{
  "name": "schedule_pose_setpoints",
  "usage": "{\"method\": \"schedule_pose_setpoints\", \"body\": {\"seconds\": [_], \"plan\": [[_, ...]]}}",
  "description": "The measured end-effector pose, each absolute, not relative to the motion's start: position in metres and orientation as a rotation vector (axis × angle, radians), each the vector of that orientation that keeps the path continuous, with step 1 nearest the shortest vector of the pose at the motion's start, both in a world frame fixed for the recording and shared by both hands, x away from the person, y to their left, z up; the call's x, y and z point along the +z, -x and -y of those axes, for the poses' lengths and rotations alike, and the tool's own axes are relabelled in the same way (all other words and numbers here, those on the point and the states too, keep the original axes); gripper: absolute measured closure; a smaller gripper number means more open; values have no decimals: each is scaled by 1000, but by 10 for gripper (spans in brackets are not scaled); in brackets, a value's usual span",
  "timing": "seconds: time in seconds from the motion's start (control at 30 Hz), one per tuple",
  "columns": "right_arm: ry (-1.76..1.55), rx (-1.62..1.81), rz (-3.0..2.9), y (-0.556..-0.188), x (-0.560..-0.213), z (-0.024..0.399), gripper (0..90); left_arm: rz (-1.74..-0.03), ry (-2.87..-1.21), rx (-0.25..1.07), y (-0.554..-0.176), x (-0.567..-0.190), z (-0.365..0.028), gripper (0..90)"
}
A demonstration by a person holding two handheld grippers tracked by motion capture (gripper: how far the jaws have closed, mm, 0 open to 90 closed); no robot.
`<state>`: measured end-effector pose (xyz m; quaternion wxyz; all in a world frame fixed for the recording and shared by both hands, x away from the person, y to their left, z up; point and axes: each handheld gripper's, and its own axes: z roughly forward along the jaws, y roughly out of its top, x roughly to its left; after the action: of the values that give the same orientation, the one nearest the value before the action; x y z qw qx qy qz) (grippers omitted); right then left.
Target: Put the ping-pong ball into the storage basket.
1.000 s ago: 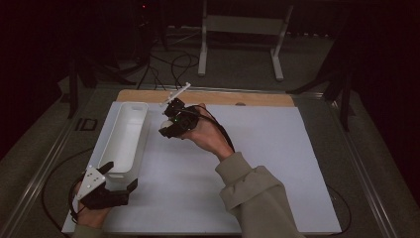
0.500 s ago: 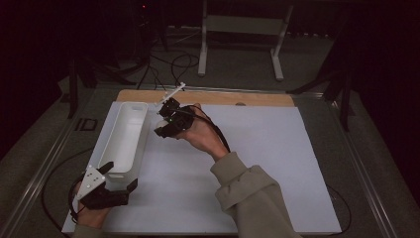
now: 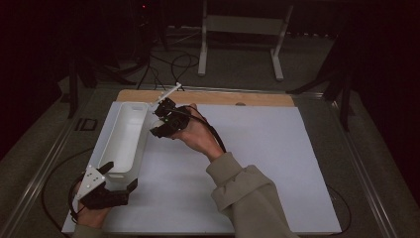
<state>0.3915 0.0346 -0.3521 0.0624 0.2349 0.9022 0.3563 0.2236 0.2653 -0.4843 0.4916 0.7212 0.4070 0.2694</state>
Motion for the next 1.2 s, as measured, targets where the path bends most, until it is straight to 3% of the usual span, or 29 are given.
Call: {"method": "schedule_pose_setpoints", "body": {"seconds": [1.2], "plan": [[-708,1092,-2734,-390,-356,-57,506,-989,-1746,649,-224,-484,-265,0]]}}
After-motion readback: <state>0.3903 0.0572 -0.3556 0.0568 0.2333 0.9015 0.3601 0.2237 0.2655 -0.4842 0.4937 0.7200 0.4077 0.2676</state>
